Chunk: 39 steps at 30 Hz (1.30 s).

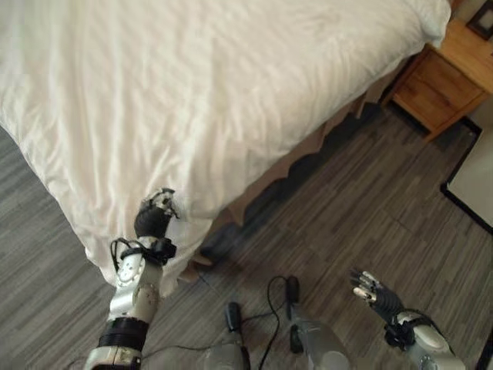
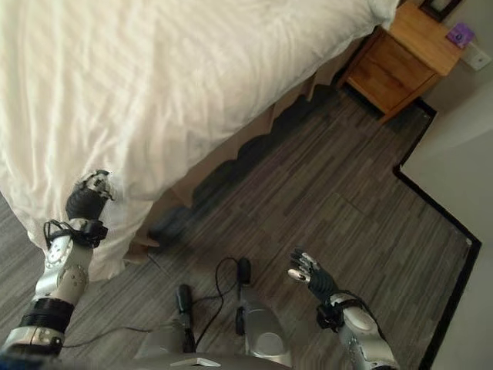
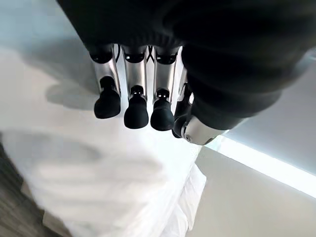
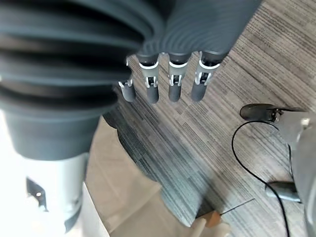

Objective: Making the bed.

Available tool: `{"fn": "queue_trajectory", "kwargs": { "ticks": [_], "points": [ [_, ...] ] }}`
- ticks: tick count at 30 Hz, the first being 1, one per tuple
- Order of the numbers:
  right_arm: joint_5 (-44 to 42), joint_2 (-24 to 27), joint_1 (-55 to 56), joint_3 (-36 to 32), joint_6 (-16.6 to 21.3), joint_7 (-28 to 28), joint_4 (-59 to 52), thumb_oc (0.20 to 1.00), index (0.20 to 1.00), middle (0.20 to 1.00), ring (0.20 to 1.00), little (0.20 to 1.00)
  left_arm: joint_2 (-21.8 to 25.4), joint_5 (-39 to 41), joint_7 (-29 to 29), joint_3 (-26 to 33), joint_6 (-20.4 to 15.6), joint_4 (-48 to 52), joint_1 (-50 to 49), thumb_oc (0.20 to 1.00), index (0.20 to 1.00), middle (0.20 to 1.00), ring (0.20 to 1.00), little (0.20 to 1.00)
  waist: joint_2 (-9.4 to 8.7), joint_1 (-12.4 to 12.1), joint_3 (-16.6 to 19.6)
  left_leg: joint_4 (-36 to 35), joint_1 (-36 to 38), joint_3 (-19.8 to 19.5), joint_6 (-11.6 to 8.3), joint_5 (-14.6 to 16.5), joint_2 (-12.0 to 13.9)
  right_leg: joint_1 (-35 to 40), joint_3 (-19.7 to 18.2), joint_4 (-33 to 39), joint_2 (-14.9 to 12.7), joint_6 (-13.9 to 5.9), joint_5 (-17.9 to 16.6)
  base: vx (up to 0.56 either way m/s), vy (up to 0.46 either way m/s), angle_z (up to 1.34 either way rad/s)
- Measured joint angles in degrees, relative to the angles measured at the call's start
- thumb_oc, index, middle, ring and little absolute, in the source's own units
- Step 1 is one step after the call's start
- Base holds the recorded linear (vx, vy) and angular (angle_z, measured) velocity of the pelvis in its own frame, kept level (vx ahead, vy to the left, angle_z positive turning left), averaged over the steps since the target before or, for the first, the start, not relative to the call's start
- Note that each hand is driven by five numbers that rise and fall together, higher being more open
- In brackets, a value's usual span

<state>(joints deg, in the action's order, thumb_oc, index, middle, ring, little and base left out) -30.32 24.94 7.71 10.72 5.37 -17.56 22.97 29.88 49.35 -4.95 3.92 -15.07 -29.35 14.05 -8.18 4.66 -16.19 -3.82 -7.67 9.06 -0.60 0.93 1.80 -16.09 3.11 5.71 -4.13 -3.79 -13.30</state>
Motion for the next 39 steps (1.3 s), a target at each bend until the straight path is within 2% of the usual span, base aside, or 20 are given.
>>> {"fn": "queue_trajectory", "kwargs": {
  "ticks": [3, 7, 9, 10, 11, 12, 13, 14, 15, 16, 18, 19, 21, 25, 28, 33, 35, 36, 38, 39],
  "points": [
    [-0.11, 0.34, -1.94, 2.02, 1.14, 1.38, 0.48, 1.000, 1.000, 1.000, 1.000, 1.000, 2.45, 0.60, 0.11, -0.24, -1.36, -7.21, 4.89, 0.200, 0.200, 0.200, 0.200, 0.200, -1.07, 0.35, -1.50, 1.33, -2.40, 0.09, -0.13, -0.01, 0.43, -1.90, -0.17, -0.01, 0.21, -0.94, -1.78, -0.04, -0.009, -0.03],
    [-0.82, 0.36, -3.96, 2.95, 1.31, 3.47, 0.51, 1.000, 1.000, 1.000, 1.000, 1.000, 2.62, 0.67, -0.09, -0.44, -3.54, -9.81, 6.33, 0.200, 0.200, 0.200, 0.200, 0.200, -1.81, 0.54, -2.44, 1.96, -3.39, 0.32, -0.65, 0.44, 0.54, -2.73, -0.57, 0.00, 0.46, -0.78, -1.90, -0.01, 0.033, 0.00],
    [-1.28, 0.37, -4.87, 3.26, 1.42, 3.90, 0.49, 1.000, 1.000, 1.000, 1.000, 1.000, 3.01, 0.46, 0.02, -0.24, -3.63, -10.92, 7.20, 0.200, 0.200, 0.200, 0.200, 0.200, -2.19, 0.48, -2.61, 1.94, -3.30, 1.30, -0.74, 0.75, 0.46, -2.80, -0.91, 0.02, 0.29, -2.57, 0.55, 0.00, 0.019, -0.12],
    [-1.29, 0.37, -5.33, 3.31, 1.45, 4.21, 0.47, 1.000, 1.000, 1.000, 1.000, 1.000, 3.83, -0.32, 0.10, -0.13, -3.54, -11.22, 7.01, 0.200, 0.200, 0.200, 0.200, 0.200, -2.40, 0.73, -2.80, 1.96, -3.35, 1.34, -0.76, 0.75, 0.33, -3.00, -1.02, 0.29, 0.04, -1.93, 2.09, 0.02, 0.045, -0.12],
    [-1.30, 0.38, -5.33, 3.31, 1.44, 4.38, 0.51, 1.000, 1.000, 1.000, 1.000, 1.000, 3.86, -0.75, 0.11, 0.12, -3.54, -11.28, 6.70, 0.200, 0.200, 0.200, 0.200, 0.200, -2.33, 0.90, -2.83, 1.90, -3.34, 1.44, -0.70, 0.71, 0.71, -3.09, -0.85, 0.33, 0.07, -2.71, 3.03, 0.02, 0.031, -0.16],
    [-1.32, 0.38, -5.43, 3.34, 1.44, 4.44, 0.53, 1.000, 1.000, 1.000, 1.000, 1.000, 3.68, -0.86, 0.10, 0.33, -3.52, -11.31, 6.24, 0.200, 0.200, 0.200, 0.200, 0.200, -1.94, 0.87, -3.02, 1.84, -3.38, 1.57, -0.47, 0.63, 1.37, -3.14, -0.25, 0.29, 0.41, -4.43, 4.45, 0.02, 0.035, -0.23],
    [-1.47, 0.38, -5.30, 3.34, 1.60, 4.43, 0.48, 1.000, 1.000, 1.000, 1.000, 1.000, 3.27, -1.29, 0.09, 0.16, -3.61, -11.23, 5.42, 0.200, 0.200, 0.200, 0.200, 0.200, -1.10, 0.42, -3.31, 1.41, -3.41, 1.83, -0.03, 0.72, 2.57, -3.10, 0.75, -0.07, 1.16, -5.17, 5.52, 0.01, 0.015, -0.19],
    [-1.66, 0.37, -4.93, 3.41, 1.58, 4.39, 0.47, 1.000, 1.000, 1.000, 1.000, 1.000, 3.16, -1.61, 0.11, -0.12, -3.18, -11.32, 5.03, 0.200, 0.200, 0.200, 0.200, 0.200, -1.05, 0.31, -3.36, 0.91, -3.10, 1.95, -0.40, 0.74, 2.72, -3.02, 1.32, -0.63, 1.29, -4.16, 4.93, 0.01, 0.019, -0.06],
    [-1.66, 0.38, -3.97, 3.48, 1.57, 4.30, 0.36, 1.000, 1.000, 1.000, 1.000, 1.000, 2.41, -2.20, 0.11, -0.55, -2.90, -11.41, 4.34, 0.200, 0.200, 0.200, 0.200, 0.200, -1.50, 0.26, -3.17, 0.69, -2.93, 1.81, -0.71, 0.58, 2.20, -2.70, 1.18, -0.61, 1.10, -4.08, 4.89, 0.01, 0.018, 0.05],
    [-1.69, 0.52, -3.31, 3.52, 1.54, 4.17, 0.49, 1.000, 1.000, 1.000, 1.000, 1.000, 0.00, -3.04, 0.12, -0.76, -2.42, -11.67, 1.82, 0.200, 0.200, 0.200, 0.200, 0.200, -1.73, -0.02, -3.17, 0.68, -2.96, 1.66, -0.92, 0.54, 1.68, -2.72, 0.60, -0.04, 1.11, -1.55, 2.98, 0.01, 0.016, 0.04],
    [-1.69, 0.53, -3.47, 3.64, 1.51, 3.81, 0.45, 1.000, 1.000, 1.000, 1.000, 1.000, -2.47, -3.42, 0.10, -2.30, 0.48, -15.09, -1.00, 0.200, 0.200, 0.200, 0.200, 0.200, -1.71, 0.20, -3.24, 0.46, -2.69, 1.84, -0.93, 0.38, 1.87, -2.72, 0.28, -0.02, 1.42, -0.64, 1.94, 0.01, 0.017, -0.09],
    [-1.71, 0.57, -3.44, 3.58, 1.52, 3.62, 0.46, 1.000, 1.000, 1.000, 1.000, 1.000, -5.15, -3.52, 0.00, -2.67, 1.87, -17.83, -4.08, 0.200, 0.200, 0.200, 0.200, 0.200, -1.65, -0.02, -3.28, -0.13, -2.08, 2.13, -0.99, 0.32, 1.94, -2.57, 0.07, -0.04, 1.79, 0.83, 0.84, 0.01, 0.004, -0.16],
    [-1.72, 0.57, -3.52, 3.60, 1.52, 3.27, 0.51, 1.000, 1.000, 1.000, 1.000, 1.000, -8.11, -4.06, -0.30, -3.45, 2.84, -20.10, -7.75, 0.200, 0.200, 0.200, 0.200, 0.200, -1.39, -0.21, -3.45, -0.35, -1.36, 2.49, -1.02, 0.33, 1.99, -2.09, -0.22, -0.05, 1.81, 1.44, 0.38, 0.00, -0.005, -0.06],
    [-1.70, 0.59, -3.05, 3.39, 1.52, 3.16, 0.51, 1.000, 1.000, 1.000, 1.000, 1.000, -8.24, -5.70, -0.37, -2.24, 3.21, -24.10, -9.15, 0.200, 0.200, 0.200, 0.200, 0.200, -0.40, -0.41, -4.09, -0.45, 0.98, 2.43, -1.04, 0.33, 1.98, 0.35, -0.16, -0.03, 1.68, 1.51, 0.32, 0.01, -0.013, 0.03],
    [-1.71, 1.02, -2.91, 3.21, 1.41, 2.60, 0.24, 1.000, 1.000, 1.000, 1.000, 1.000, -4.70, -7.32, -0.95, -5.36, 3.65, -13.40, -12.24, 0.200, 0.200, 0.200, 0.200, 0.200, -0.13, -0.83, -4.24, -0.71, 1.13, 2.62, -1.00, 0.28, 1.65, 0.47, -0.11, -0.03, 1.14, 1.34, 0.45, 0.00, 0.001, 0.06],
    [-1.69, 3.04, -2.32, 3.25, 1.22, 0.90, 0.22, 1.000, 1.000, 1.000, 1.000, 1.000, 3.94, -6.75, -9.87, -15.61, 4.49, 14.09, -15.04, 0.200, 0.200, 0.200, 0.200, 0.200, 0.69, -1.97, -4.18, -1.13, 2.52, 2.47, -0.81, 0.15, 1.35, 1.78, -0.07, -0.04, 1.01, 1.33, 0.44, 0.01, -0.001, 0.02],
    [-1.67, 3.62, -2.41, 4.64, 1.24, -0.06, 0.79, 1.000, 1.000, 1.000, 1.000, 1.000, 12.01, -3.37, -13.79, -26.82, 6.62, 29.14, -8.95, 0.200, 0.200, 0.200, 0.200, 0.200, 1.21, -1.75, -3.76, -1.21, 3.33, 2.00, -0.83, 0.17, 1.31, 2.73, -0.06, -0.04, 0.99, 1.23, 0.53, 0.04, -0.016, 0.07],
    [-1.61, 3.81, -2.54, 5.51, 1.19, -0.38, 0.93, 1.000, 1.000, 1.000, 1.000, 1.000, 13.27, -2.78, -15.47, -30.02, 6.54, 31.66, -6.49, 0.200, 0.200, 0.200, 0.200, 0.200, 1.53, -1.69, -3.36, -1.19, 3.24, 1.33, -0.81, 0.21, 1.24, 2.76, 0.14, -0.04, 0.93, 1.22, 0.56, 0.04, -0.022, 0.13],
    [-1.55, 4.52, -2.50, 8.00, 1.17, -0.55, 1.02, 1.000, 1.000, 1.000, 1.000, 1.000, 13.75, 0.34, -16.95, -39.51, 7.97, 37.03, 1.96, 0.200, 0.200, 0.200, 0.200, 0.200, 2.09, -1.53, -2.68, -1.12, 3.15, 0.99, -0.77, 0.17, 0.97, 2.95, 0.12, -0.04, 0.66, 0.82, 0.92, 0.02, -0.023, 0.07],
    [-1.10, 4.65, -3.57, 10.68, 0.92, -0.88, 0.21, 1.000, 1.000, 1.000, 1.000, 1.000, 8.36, 4.57, -20.24, -45.05, 9.81, 38.08, 6.68, 0.200, 0.200, 0.200, 0.200, 0.200, 2.37, -0.19, -2.11, -1.26, 3.80, 1.04, -0.78, 0.19, 0.88, 3.53, 0.16, -0.04, 0.60, 0.75, 0.97, 0.02, -0.027, -0.06]
  ]
}}
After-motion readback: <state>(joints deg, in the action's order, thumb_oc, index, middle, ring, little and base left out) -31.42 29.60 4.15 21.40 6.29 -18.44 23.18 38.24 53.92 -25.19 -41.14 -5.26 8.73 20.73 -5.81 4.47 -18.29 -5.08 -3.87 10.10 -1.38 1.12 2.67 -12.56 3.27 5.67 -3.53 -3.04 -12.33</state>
